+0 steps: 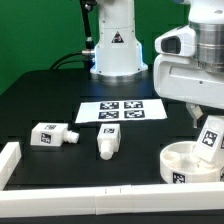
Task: Assemble stool
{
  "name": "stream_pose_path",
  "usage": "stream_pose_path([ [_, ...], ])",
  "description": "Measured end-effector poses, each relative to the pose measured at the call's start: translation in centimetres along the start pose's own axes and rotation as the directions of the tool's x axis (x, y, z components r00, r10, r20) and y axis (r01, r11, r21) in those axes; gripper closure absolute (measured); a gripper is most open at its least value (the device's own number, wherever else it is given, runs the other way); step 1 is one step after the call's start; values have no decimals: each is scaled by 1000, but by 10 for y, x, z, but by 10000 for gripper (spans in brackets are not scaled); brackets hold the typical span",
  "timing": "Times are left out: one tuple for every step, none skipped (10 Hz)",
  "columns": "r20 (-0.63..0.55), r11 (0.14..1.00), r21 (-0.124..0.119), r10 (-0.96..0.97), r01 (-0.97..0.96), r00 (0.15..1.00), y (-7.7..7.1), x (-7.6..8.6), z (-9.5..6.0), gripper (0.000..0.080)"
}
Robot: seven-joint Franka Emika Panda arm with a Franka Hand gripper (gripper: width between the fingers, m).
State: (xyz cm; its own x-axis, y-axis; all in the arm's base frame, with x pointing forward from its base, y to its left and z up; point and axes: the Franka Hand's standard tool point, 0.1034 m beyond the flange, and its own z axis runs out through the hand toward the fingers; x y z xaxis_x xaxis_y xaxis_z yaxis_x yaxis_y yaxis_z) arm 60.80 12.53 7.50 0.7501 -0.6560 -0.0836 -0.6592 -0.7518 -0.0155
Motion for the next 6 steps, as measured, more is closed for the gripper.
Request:
stream_pose_path([
  [2, 998, 2, 57, -57, 998, -1, -1, 0, 462],
  [9, 993, 7, 118, -118, 993, -2, -2, 0, 465],
  [12, 988, 8, 151, -151, 988, -2, -3, 0, 465],
  [24, 972, 15, 232, -233, 972, -4, -4, 0, 465],
  [62, 943, 62, 323, -327, 944, -6, 3, -4, 465],
  [87, 861, 141, 482, -489, 872, -8, 15, -5, 465],
])
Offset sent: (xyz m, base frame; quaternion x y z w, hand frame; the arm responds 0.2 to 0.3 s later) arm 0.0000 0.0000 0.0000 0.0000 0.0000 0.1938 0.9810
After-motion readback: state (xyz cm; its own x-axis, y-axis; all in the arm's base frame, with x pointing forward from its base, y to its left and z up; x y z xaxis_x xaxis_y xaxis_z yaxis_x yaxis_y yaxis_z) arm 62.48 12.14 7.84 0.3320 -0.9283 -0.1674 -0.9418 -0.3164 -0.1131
